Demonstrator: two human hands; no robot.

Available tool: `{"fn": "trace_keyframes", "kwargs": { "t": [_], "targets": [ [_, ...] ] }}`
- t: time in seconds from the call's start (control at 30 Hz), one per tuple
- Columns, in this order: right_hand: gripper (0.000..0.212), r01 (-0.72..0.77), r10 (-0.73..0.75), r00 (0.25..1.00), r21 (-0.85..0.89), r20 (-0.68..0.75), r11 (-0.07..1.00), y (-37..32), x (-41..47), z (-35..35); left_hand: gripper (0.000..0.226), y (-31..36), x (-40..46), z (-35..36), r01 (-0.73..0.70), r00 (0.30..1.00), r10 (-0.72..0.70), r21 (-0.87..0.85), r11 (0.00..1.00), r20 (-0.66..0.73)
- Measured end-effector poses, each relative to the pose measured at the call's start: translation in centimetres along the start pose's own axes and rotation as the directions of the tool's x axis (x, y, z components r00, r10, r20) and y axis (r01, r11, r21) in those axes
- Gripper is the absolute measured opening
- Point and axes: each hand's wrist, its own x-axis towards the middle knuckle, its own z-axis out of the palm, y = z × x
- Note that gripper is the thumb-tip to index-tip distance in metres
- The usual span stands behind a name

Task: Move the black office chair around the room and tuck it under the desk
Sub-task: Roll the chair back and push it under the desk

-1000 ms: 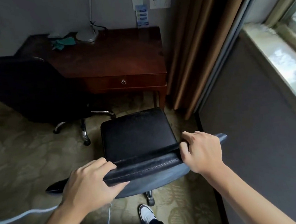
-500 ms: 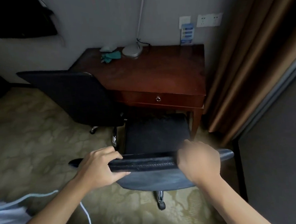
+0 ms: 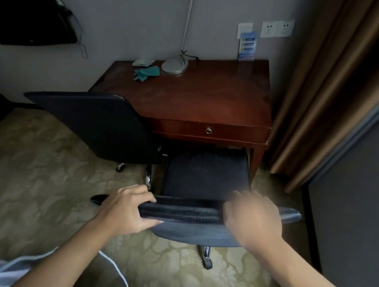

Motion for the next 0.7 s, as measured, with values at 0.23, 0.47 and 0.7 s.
{"fn": "trace_keyframes", "kwargs": {
  "t": [0.23,0.47,0.7],
  "targets": [
    [0.028,-0.096,0.091,0.992,-0.043,-0.091,0.995,-1.9,-0.4,1.3,0.045,-2.5,0.2,0.2,-0.098,0.994,0.098,-0.003,0.995,-0.042],
    [0.023,-0.123,0.118,0.977,-0.015,-0.177,0.992,-3.5,0.2,1.1,0.047,-4.1,1.1,-0.1,-0.176,0.984,0.175,-0.016,0.984,-0.042],
    [0.024,-0.131,0.125,0.96,-0.007,-0.249,0.991,-5.0,2.1,1.6,0.047,-6.7,3.8,-0.6,-0.232,0.971,0.23,-0.019,0.973,-0.061]
  ]
}}
